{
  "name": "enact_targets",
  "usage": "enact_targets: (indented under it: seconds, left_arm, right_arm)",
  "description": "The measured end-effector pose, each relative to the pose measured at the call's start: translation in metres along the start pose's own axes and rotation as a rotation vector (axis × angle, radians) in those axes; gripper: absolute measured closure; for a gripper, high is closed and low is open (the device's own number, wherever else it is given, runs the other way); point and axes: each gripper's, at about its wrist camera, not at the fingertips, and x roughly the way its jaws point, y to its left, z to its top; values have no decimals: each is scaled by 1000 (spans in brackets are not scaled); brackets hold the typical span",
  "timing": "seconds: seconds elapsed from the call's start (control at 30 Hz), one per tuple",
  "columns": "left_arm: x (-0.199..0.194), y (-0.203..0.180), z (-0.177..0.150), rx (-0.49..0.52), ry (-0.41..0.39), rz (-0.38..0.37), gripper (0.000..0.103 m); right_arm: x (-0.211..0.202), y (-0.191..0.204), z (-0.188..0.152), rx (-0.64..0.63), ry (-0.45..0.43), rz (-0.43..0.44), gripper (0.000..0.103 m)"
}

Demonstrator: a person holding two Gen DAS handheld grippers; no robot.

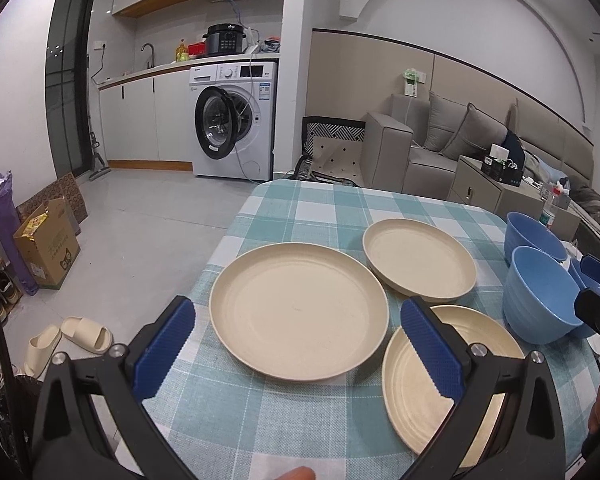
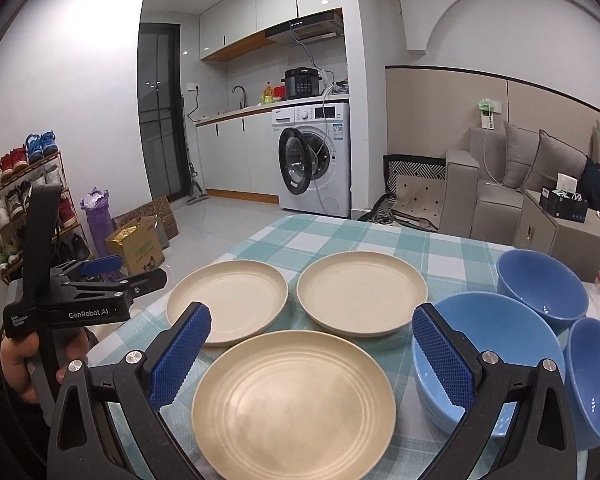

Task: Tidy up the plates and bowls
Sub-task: 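Move the left gripper to a large cream plate's rim while the right gripper approaches it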

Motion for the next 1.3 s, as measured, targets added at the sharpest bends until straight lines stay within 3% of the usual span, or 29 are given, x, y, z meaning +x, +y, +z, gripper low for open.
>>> enact_targets:
  seconds: [0.63, 1.3]
  left_arm:
    - [37, 38, 6, -59, 65, 73, 0]
    - [73, 71, -12, -109, 204, 106, 2]
  right_arm:
    - [63, 13, 22, 11, 85, 9, 0]
    - [149, 31, 7, 29, 277, 41, 0]
